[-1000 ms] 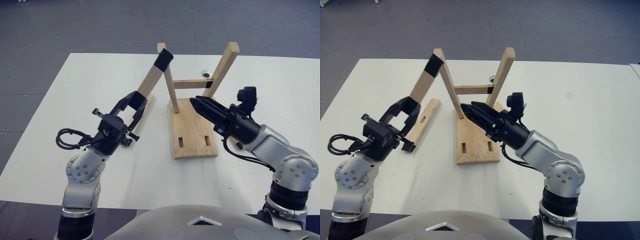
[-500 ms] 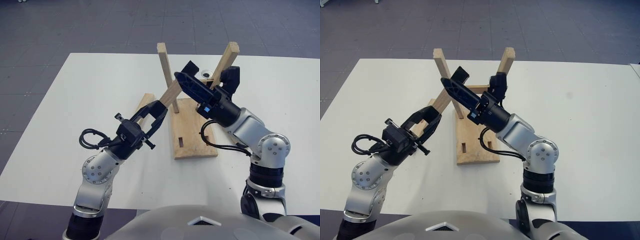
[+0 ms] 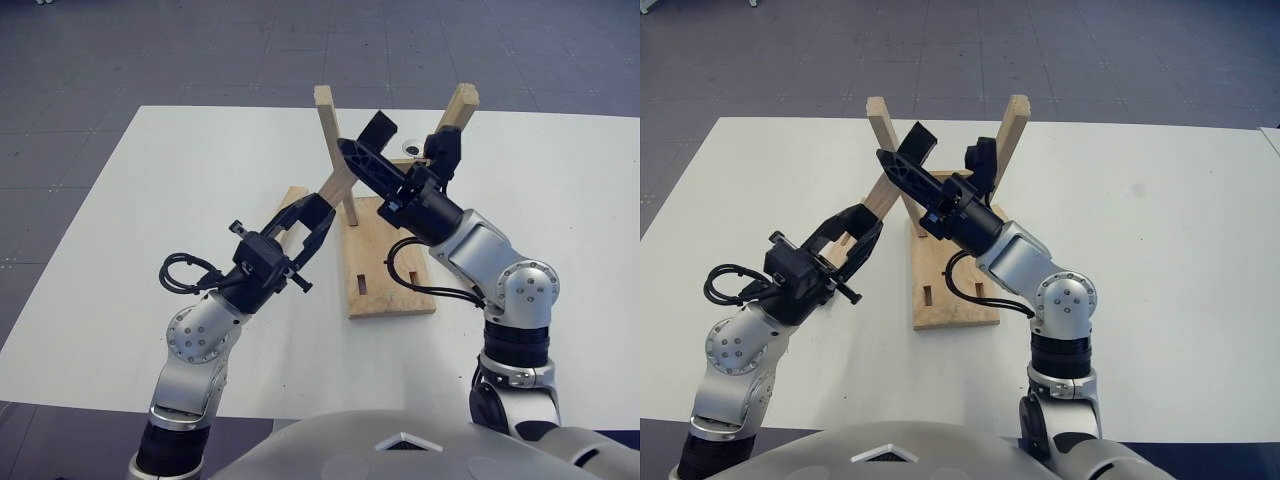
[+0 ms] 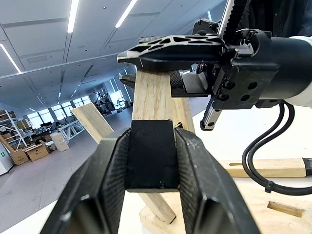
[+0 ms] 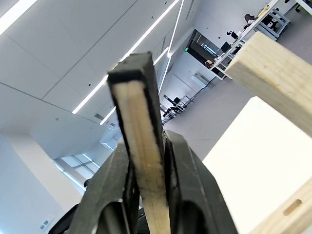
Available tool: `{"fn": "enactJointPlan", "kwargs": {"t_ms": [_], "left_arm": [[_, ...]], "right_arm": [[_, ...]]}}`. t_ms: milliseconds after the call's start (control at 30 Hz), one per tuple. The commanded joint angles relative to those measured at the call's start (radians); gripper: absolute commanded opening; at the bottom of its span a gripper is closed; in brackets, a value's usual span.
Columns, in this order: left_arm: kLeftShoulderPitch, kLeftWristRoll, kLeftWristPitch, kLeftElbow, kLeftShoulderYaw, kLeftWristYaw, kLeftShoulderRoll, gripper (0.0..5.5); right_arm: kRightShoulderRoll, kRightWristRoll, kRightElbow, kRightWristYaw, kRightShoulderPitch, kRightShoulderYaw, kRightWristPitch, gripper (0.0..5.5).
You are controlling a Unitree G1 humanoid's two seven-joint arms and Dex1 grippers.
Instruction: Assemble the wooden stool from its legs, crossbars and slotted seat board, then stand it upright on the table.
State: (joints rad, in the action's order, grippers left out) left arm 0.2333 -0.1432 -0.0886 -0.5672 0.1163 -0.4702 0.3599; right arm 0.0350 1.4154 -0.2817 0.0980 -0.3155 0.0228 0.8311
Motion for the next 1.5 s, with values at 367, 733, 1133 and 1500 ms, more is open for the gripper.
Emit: {"fn": "enactJointPlan", "kwargs": {"t_ms": [367, 733, 1133, 1500], "left_arm": [[-0.021, 0.027, -0.002, 0.030, 0.004, -0.010, 0.016, 2.16], [0.100, 0.081, -0.125, 0.224, -0.078, -0.039, 0.102, 2.96], [0.041, 0.131, -0.143, 0.340, -0.075, 0.045, 0.036, 2.96], [0.087, 0.160, -0.132, 0.309, -0.043, 0.078, -0.002, 2.96]], "right_arm": [[-0.020, -0.093, -0.014, -0.009, 0.001, 0.012, -0.038, 0.41], [0.213, -0.061, -0.074, -0.002, 0.083, 0.182, 0.018, 0.41], [0.429, -0.613, 0.016, 0.169, 0.236, 0.129, -0.214, 0.41], [0.344, -0.787, 0.172, 0.252, 0.212, 0.143, -0.401, 0.41]]}}
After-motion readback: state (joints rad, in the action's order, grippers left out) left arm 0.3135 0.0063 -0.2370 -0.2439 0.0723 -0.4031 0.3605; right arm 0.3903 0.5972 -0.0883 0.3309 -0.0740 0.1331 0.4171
